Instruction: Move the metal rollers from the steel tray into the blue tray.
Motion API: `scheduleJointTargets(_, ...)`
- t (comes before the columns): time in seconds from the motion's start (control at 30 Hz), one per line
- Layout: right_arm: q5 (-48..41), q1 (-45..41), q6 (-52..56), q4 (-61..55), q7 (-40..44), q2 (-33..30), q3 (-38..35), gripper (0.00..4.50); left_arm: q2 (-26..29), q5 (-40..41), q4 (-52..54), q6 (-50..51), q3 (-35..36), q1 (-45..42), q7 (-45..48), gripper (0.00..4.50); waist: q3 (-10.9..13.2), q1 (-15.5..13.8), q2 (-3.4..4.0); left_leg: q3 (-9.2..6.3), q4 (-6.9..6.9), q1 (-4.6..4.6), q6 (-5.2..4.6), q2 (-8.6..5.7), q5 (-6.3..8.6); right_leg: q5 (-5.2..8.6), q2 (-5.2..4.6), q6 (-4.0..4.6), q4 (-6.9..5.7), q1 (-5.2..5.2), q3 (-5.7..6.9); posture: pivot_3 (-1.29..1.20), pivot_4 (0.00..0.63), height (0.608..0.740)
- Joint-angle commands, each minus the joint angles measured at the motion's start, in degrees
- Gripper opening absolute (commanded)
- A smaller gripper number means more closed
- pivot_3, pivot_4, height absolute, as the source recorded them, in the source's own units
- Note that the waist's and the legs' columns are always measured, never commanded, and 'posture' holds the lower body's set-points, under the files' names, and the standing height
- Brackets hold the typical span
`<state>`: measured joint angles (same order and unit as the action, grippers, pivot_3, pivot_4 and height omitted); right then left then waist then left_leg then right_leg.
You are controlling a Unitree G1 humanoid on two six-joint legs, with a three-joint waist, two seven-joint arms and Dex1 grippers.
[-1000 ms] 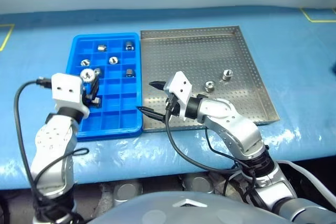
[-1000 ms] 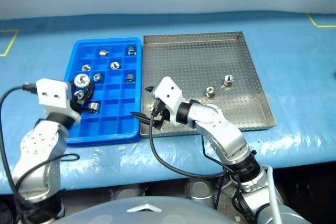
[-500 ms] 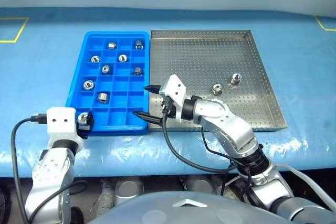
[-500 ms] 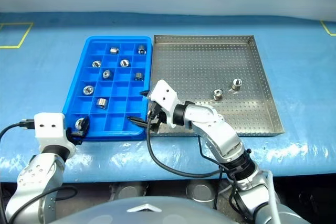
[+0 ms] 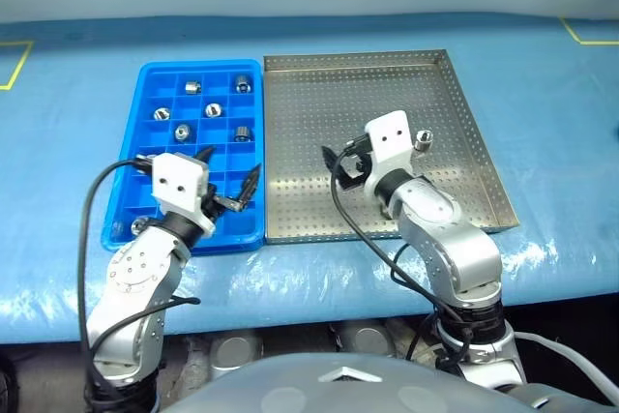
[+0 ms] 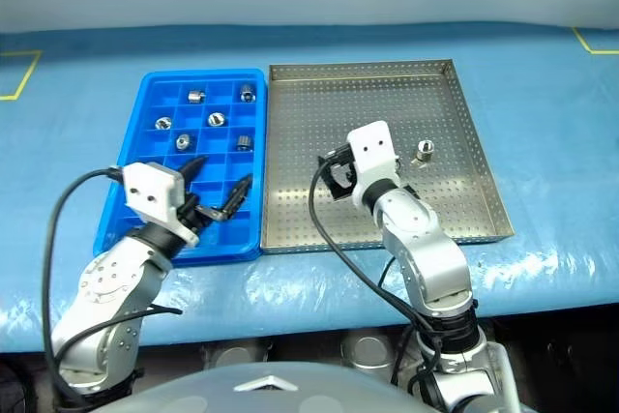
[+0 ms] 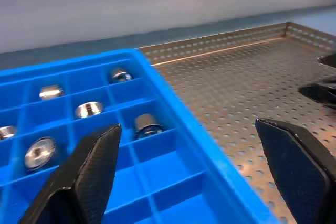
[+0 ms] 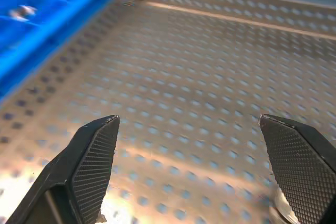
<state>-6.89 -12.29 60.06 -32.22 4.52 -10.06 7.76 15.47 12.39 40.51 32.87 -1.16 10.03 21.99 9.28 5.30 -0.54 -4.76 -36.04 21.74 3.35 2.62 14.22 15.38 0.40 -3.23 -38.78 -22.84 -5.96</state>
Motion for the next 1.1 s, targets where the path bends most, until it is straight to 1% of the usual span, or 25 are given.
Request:
scheduleJointTargets(0.03, 0.0, -1.6, 6.3, -2.7, -1.7, 1.5, -3.1, 4.50, 2.5, 2.5, -0.6, -3.5, -3.2, -0.1, 5.8, 4.45, 0.0, 0.8, 0.01, 0.00, 0.01, 0.00, -0.01, 0.01, 0.00, 0.00, 0.02, 0.00, 0.00, -0.01, 0.00, -0.13, 0.150, 0.740)
scheduleJointTargets(0.13, 0.3, -2.5, 8.6, 0.1, -2.5, 2.6, -3.8, 4.50, 5.4, 5.0, -0.6, -3.3, -4.8, -0.2, 10.1, 4.45, 0.0, 2.1, 0.02, 0.00, 0.02, 0.01, -0.02, 0.03, 0.01, 0.13, 0.04, -0.19, -0.02, -0.03, 0.00, -0.14, 0.150, 0.740)
scheduleJointTargets(0.2, 0.6, -2.9, 8.7, 2.3, -3.0, 3.3, -3.7, 4.50, 6.6, 5.8, -0.6, -3.1, -5.5, -0.4, 11.2, 4.45, 0.0, 2.6, 0.02, 0.01, 0.02, 0.01, -0.02, 0.03, 0.01, 0.15, 0.03, -0.22, -0.02, -0.03, -0.01, -0.13, 0.150, 0.740)
scheduleJointTargets(0.33, 1.4, -4.1, 5.5, 9.5, -4.7, 6.0, -5.0, 4.50, 7.8, 7.2, -0.1, -2.7, -6.2, -0.2, 12.1, 4.45, 0.0, 3.1, 0.02, 0.01, 0.02, 0.01, -0.03, 0.03, 0.01, 0.15, 0.03, -0.22, -0.02, -0.03, -0.03, -0.12, 0.150, 0.740)
scheduleJointTargets(0.53, 4.3, -5.8, -1.7, 18.2, -8.4, 7.7, -6.6, 4.50, 8.7, 7.7, 1.2, -3.3, -6.4, 1.6, 11.4, 4.45, 0.0, 2.9, 0.03, 0.04, 0.03, 0.00, -0.03, 0.02, 0.02, 0.15, 0.03, -0.23, -0.01, -0.03, -0.05, -0.07, 0.150, 0.740)
scheduleJointTargets(0.77, 5.9, -6.6, -7.0, 21.7, -11.2, 9.1, -7.4, 4.50, 8.5, 7.7, 2.0, -4.1, -6.0, 3.3, 10.1, 4.45, 0.0, 2.3, 0.02, 0.09, 0.01, -0.05, -0.04, 0.02, 0.01, 0.08, 0.03, -0.32, -0.02, -0.01, -0.10, -0.05, 0.150, 0.740)
scheduleJointTargets(0.8, 5.8, -6.8, -7.6, 21.9, -11.3, 9.4, -7.2, 4.20, 8.6, 7.6, 2.1, -4.0, -6.0, 3.5, 9.9, 4.50, 0.0, 2.2, 0.02, 0.10, 0.00, -0.06, -0.05, 0.02, 0.00, 0.03, 0.03, -0.34, -0.02, -0.01, -0.12, -0.04, 0.150, 0.740)
scheduleJointTargets(0.83, 5.8, -7.0, -8.1, 22.0, -11.2, 9.6, -6.9, 4.11, 8.6, 7.5, 2.2, -4.0, -6.0, 3.6, 9.8, 4.50, 0.0, 2.2, 0.02, 0.12, -0.01, -0.06, -0.05, 0.02, -0.01, 0.01, 0.03, -0.34, -0.02, -0.01, -0.13, -0.04, 0.150, 0.740)
scheduleJointTargets(0.87, 5.8, -7.2, -8.5, 22.1, -11.2, 9.8, -6.6, 3.90, 8.7, 7.5, 2.3, -4.1, -6.0, 3.8, 9.7, 4.50, 0.0, 2.2, 0.02, 0.14, -0.02, -0.07, -0.07, 0.02, -0.03, -0.02, 0.04, -0.36, -0.02, -0.01, -0.16, -0.04, 0.150, 0.740)
scheduleJointTargets(1.1, 5.8, -7.4, -8.6, 18.4, -9.3, 10.7, -2.8, 1.63, 8.5, 7.3, 2.7, -4.7, -5.7, 4.6, 8.3, 4.50, 0.0, 1.4, 0.05, 0.18, 0.02, -0.02, -0.09, 0.01, -0.05, -0.04, 0.04, -0.36, -0.01, -0.10, -0.21, -0.01, 0.150, 0.740)
